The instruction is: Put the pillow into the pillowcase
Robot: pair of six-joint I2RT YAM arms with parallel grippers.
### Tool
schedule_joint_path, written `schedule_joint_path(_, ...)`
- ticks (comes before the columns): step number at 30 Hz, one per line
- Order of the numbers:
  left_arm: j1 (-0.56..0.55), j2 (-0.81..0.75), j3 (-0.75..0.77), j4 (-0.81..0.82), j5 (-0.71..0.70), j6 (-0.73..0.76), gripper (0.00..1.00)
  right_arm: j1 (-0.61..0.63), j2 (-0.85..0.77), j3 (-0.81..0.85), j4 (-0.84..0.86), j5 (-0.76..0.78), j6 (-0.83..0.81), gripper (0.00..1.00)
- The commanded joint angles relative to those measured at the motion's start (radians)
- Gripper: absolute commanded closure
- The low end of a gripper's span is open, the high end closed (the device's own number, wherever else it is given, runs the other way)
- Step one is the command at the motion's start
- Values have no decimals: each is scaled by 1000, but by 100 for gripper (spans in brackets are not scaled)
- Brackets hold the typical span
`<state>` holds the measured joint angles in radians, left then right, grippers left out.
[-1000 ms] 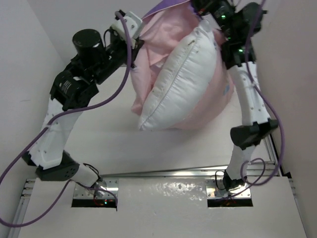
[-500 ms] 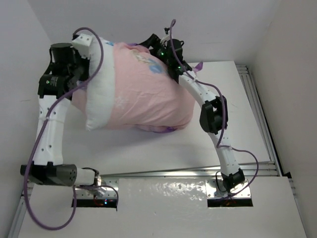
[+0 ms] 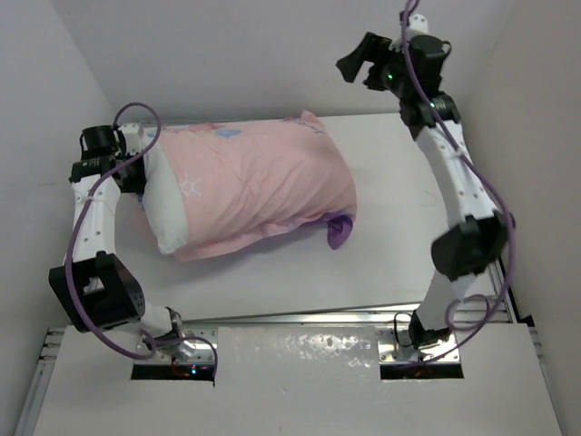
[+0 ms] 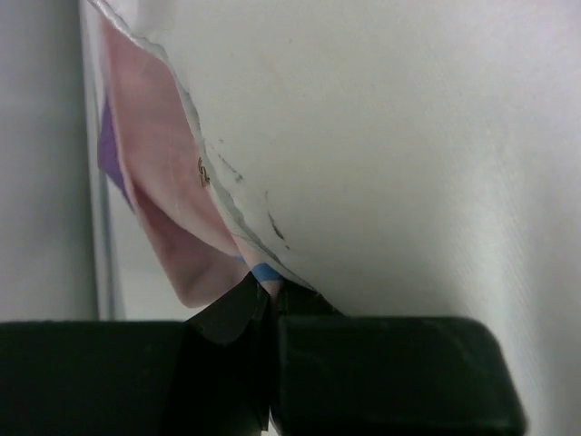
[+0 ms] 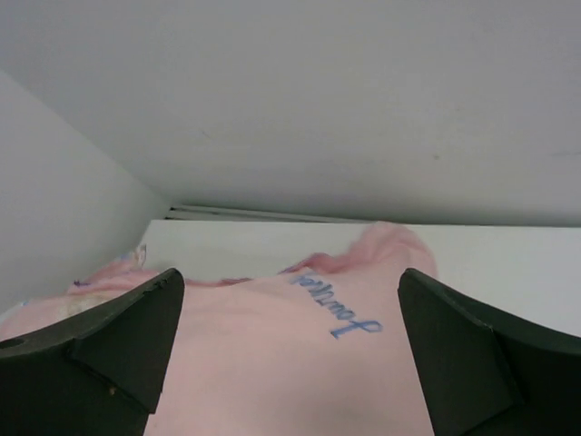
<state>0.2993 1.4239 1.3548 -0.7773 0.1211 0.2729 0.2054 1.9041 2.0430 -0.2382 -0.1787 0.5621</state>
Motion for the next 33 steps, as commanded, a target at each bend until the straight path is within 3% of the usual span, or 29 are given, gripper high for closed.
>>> schedule_joint_path(1,84,-28,-22,127,86,-15,100,31,-177,-297,-113,-13,-197,1)
schedule_joint_path(4,103,-51,-2,121,115,14,100,5,-244,-556,20,-79,-192,1)
schedule_joint_path(9,104,-106,156,24,215,57,100,-37,-146,-648,126,-254,-142,1)
schedule_joint_path(12,106,-125,92,84,88,106,100,-37,-71,-722,204,-349,-111,1)
schedule_joint_path(13,128,-109,70,85,72,120,100,-38,-35,-769,303,-439,-81,1)
schedule_joint_path(15,161,-91,76,66,101,138,100,-31,9,-816,457,-574,-22,1)
schedule_joint_path(18,156,-63,130,20,191,114,100,17,88,-814,554,-680,42,3)
schedule_joint_path(20,137,-42,259,-17,288,83,100,51,95,-836,621,-728,74,22)
schedule_joint_path(21,89,-31,330,-33,301,56,100,54,81,-852,704,-725,103,55)
schedule_joint_path(22,57,2,525,-68,301,42,100,48,70,-877,727,-697,149,69)
schedule_joint_path(23,25,26,649,-83,298,22,100,42,46,-876,715,-687,156,90)
schedule_joint_path(24,-44,52,770,-92,301,8,100,34,32,-857,688,-673,157,94)
schedule_joint_path(25,-67,113,1029,-79,330,-17,100,20,15,-845,660,-653,153,91)
schedule_joint_path(26,-75,139,1146,-45,359,-52,100,12,0,-833,630,-619,145,76)
schedule_joint_path(27,-75,156,1217,10,383,-145,100,9,-35,-807,567,-604,131,20)
schedule_joint_path(28,-75,133,1213,167,390,-182,100,5,-52,-787,524,-587,77,1)
schedule_joint_path(30,-77,26,1035,391,374,-241,100,5,-101,-720,360,-504,-8,1)
schedule_joint_path(33,-77,9,1017,426,365,-262,100,6,-154,-679,277,-417,-36,1)
